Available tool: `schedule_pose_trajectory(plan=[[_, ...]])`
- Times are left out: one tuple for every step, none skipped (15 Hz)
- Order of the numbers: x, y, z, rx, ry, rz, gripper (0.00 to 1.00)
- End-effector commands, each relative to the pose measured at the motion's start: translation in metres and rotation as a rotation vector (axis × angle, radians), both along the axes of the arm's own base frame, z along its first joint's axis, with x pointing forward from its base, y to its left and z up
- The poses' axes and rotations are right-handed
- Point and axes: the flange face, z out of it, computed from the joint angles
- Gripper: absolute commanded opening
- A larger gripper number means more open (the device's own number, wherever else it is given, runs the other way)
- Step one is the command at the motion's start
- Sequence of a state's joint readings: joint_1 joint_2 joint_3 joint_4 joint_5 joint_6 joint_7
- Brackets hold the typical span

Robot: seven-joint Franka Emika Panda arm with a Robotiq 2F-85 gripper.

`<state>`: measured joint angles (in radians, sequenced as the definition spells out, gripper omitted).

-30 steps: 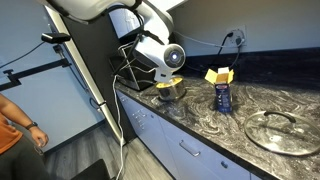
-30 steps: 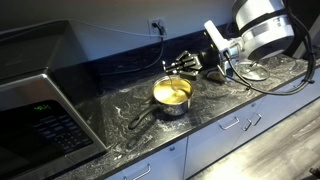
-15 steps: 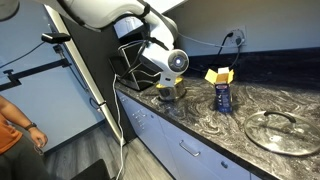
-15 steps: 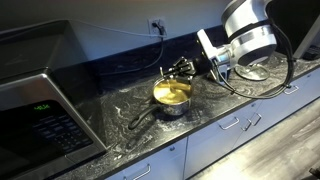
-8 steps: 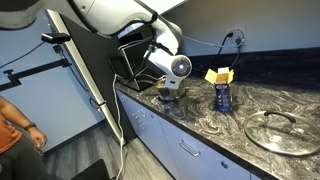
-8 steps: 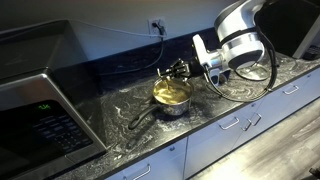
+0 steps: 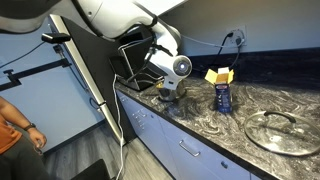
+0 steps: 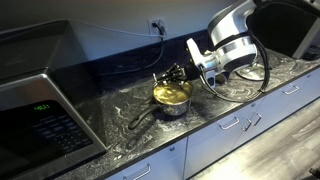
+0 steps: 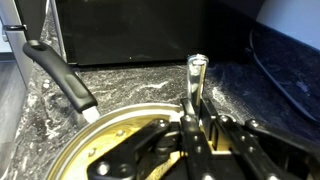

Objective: Use the silver fork to stir the contents in the silver pot on the left.

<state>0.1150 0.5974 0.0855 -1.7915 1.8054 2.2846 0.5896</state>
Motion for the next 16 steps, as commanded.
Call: schedule_pose_trajectory(plan=[[-0.005, 0.006, 0.008, 0.052, 0.099, 0.042, 0.04], [-0.006, 0.005, 0.009, 0.056, 0.123, 0.042, 0.04], [-0.006, 0.003, 0.009, 0.054, 0.144, 0.038, 0.04], [-0.006, 0.000, 0.009, 0.047, 0.165, 0.026, 0.04], [-0.005, -0.004, 0.010, 0.033, 0.180, 0.009, 0.04], [-0.004, -0.006, 0.010, 0.031, 0.190, 0.002, 0.04], [-0.003, -0.009, 0.012, 0.020, 0.190, -0.006, 0.04], [-0.001, -0.011, 0.012, 0.004, 0.185, -0.021, 0.04], [0.000, -0.015, 0.013, -0.009, 0.184, -0.036, 0.04], [0.001, -0.017, 0.014, -0.022, 0.178, -0.052, 0.04], [0.002, -0.020, 0.015, -0.045, 0.167, -0.075, 0.04], [0.003, -0.022, 0.015, -0.065, 0.161, -0.096, 0.04], [0.005, -0.023, 0.015, -0.087, 0.153, -0.114, 0.04], [0.006, -0.025, 0.016, -0.108, 0.149, -0.133, 0.04], [0.007, -0.025, 0.017, -0.123, 0.137, -0.148, 0.04], [0.008, -0.024, 0.019, -0.117, 0.131, -0.144, 0.04]])
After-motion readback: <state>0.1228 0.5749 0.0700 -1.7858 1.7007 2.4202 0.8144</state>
